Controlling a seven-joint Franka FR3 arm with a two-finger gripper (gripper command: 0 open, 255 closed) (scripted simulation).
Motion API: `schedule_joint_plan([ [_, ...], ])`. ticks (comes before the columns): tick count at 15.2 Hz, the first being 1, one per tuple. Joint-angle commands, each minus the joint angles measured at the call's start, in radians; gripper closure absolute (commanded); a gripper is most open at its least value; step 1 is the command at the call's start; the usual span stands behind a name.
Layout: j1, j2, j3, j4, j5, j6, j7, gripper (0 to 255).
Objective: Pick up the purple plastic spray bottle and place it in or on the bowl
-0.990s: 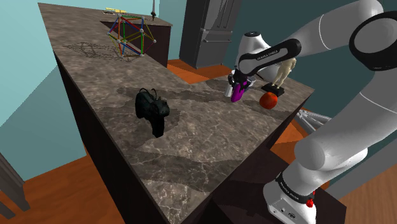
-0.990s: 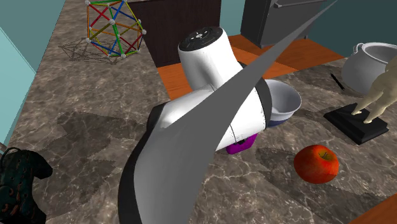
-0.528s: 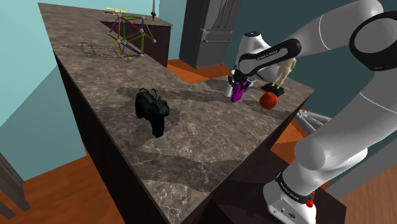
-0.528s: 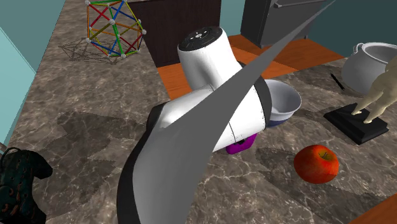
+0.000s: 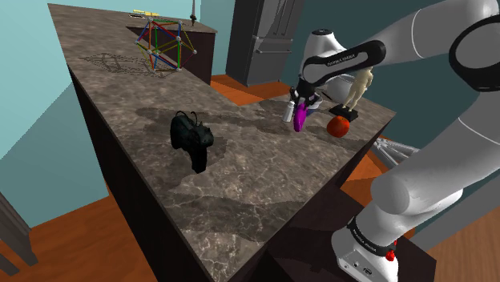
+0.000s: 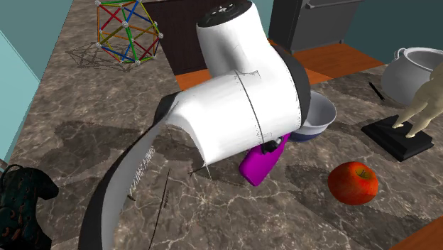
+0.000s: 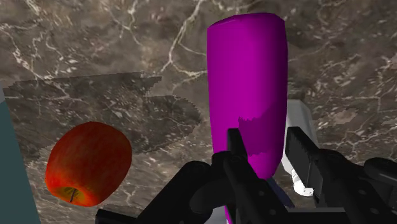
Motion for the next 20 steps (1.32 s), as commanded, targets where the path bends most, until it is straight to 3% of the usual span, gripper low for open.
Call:
schedule_joint_plan([
  [1, 0.001, -0.013, 0.001, 0.016, 0.01, -0.028, -0.013, 255],
  [20, 0.01, -0.081, 0.002, 0.196, 0.07, -0.264, -0.101, 255],
])
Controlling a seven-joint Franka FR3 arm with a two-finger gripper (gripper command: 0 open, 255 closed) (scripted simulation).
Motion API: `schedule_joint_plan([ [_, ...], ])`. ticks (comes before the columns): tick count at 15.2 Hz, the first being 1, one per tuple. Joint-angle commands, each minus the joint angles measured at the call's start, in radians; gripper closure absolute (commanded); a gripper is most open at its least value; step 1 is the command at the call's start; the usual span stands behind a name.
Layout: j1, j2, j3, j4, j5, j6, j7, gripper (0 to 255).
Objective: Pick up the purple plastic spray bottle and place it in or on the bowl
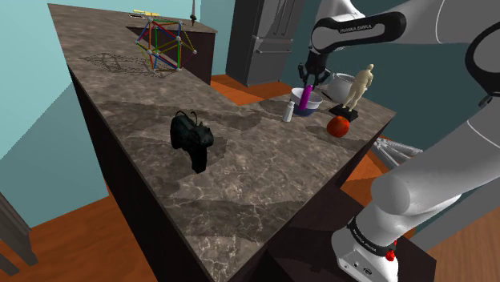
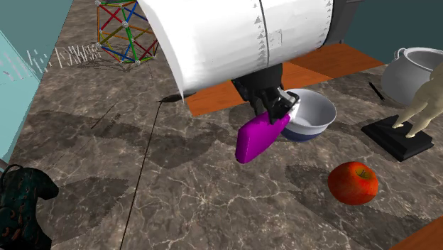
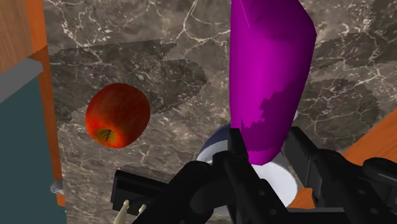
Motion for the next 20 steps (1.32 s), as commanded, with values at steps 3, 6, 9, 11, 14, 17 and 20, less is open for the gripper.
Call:
schedule_joint_plan([
  [3, 0.002, -0.007, 0.002, 0.046, 0.008, -0.051, -0.014, 255],
  [6, 0.003, -0.009, 0.002, 0.083, 0.013, -0.089, -0.025, 255],
  [9, -0.004, 0.021, -0.005, 0.13, 0.012, -0.102, -0.043, 255],
  [11, -0.017, 0.084, -0.02, 0.193, 0.008, -0.095, -0.069, 255],
  [14, -0.036, 0.181, -0.04, 0.298, 0.006, -0.092, -0.108, 255],
  [17, -0.054, 0.285, -0.057, 0.419, 0.008, -0.099, -0.149, 255],
  [20, -0.073, 0.398, -0.071, 0.561, 0.014, -0.118, -0.191, 255],
])
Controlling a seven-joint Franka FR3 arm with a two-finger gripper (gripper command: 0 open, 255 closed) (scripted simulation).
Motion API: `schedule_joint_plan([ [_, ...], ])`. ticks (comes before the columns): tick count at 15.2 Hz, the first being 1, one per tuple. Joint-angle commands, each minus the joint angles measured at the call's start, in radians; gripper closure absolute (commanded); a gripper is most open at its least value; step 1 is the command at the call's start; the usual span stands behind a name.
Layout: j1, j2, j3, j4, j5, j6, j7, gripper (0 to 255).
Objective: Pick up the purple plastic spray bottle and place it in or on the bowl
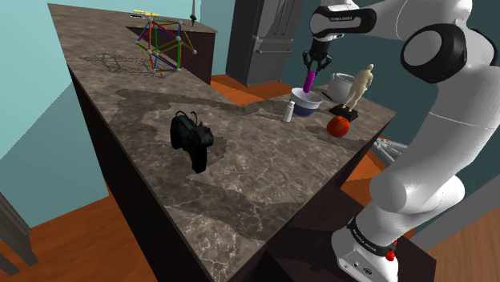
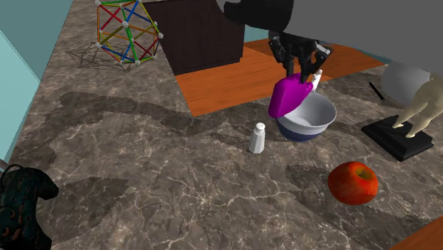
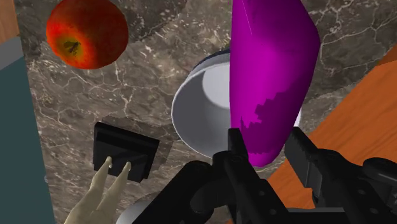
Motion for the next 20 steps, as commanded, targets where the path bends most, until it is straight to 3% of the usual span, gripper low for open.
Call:
schedule_joint_plan([
  [1, -0.014, 0.079, -0.009, 0.107, 0.006, -0.021, -0.033, 255],
  [3, -0.027, 0.175, -0.017, 0.24, 0.012, -0.05, -0.065, 255],
  [13, -0.031, 0.168, -0.019, 0.101, 0.001, 0.078, -0.032, 255],
  [20, -0.032, 0.168, -0.019, 0.101, 0.0, 0.078, -0.032, 255],
])
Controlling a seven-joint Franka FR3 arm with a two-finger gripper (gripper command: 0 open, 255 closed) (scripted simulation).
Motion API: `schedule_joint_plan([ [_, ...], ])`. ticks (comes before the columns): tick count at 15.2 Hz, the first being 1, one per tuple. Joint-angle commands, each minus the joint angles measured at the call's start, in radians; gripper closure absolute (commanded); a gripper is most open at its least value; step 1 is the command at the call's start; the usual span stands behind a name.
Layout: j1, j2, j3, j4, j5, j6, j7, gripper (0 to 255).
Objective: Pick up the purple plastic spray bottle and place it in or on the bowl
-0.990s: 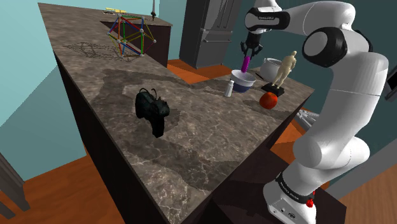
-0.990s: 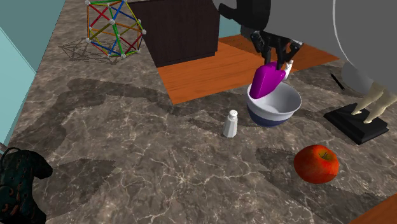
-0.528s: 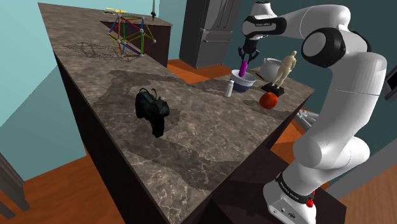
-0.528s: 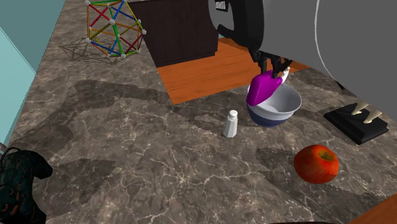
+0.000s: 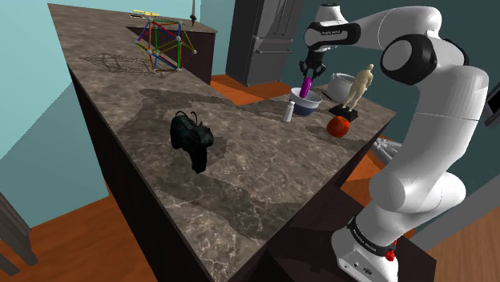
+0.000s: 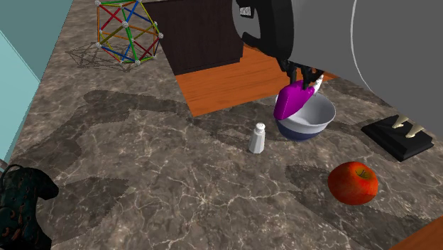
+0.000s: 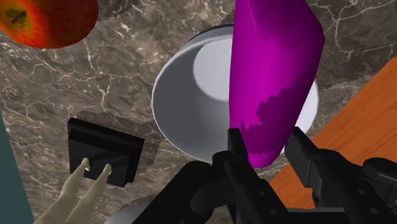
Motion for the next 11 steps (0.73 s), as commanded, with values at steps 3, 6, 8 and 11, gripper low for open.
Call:
schedule_joint_plan([
  [3, -0.002, 0.004, -0.003, 0.001, -0.001, -0.002, -0.001, 0],
  [6, -0.003, 0.005, -0.003, 0.0, -0.001, 0.001, -0.001, 0],
  [8, 0.006, -0.015, 0.001, 0.034, 0.002, -0.054, -0.004, 0],
  [11, 0.014, -0.028, 0.005, 0.07, 0.004, -0.106, -0.007, 0],
])
